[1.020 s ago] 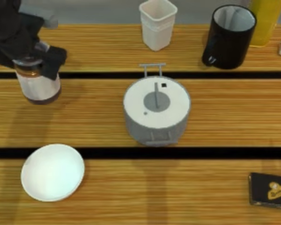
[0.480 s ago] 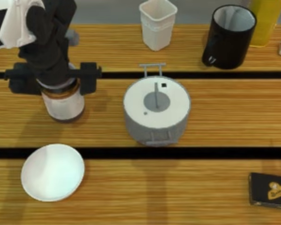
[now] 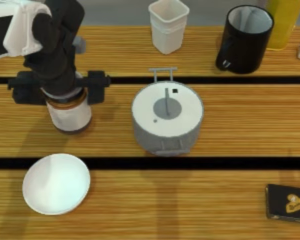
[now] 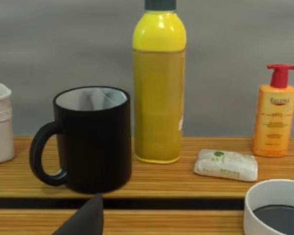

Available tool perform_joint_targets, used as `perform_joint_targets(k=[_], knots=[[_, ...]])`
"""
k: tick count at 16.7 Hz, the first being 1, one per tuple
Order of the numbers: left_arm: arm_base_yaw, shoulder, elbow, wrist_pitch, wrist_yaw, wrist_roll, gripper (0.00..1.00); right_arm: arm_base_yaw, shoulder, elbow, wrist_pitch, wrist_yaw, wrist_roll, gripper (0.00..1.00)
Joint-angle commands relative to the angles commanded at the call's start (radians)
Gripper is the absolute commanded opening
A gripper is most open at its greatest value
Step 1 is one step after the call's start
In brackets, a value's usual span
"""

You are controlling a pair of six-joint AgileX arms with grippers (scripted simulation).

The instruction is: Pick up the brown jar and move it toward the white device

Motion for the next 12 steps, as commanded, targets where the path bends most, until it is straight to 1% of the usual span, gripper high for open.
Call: perform_joint_targets(k=[5, 10, 12], knots=[[0.002, 0.06, -0.045, 0.122, 0.001, 0.008, 0.0, 0.0, 0.0, 0.0, 0.0, 0.0, 0.0, 1.0], [0.003, 0.071, -0.054, 0.14, 0.002, 0.008, 0.0, 0.0, 0.0, 0.0, 0.0, 0.0, 0.0, 1.0], [0.003, 0.071, -0.054, 0.14, 0.002, 0.008, 0.15, 0.0, 0.0, 0.0, 0.0, 0.0, 0.0, 1.0]])
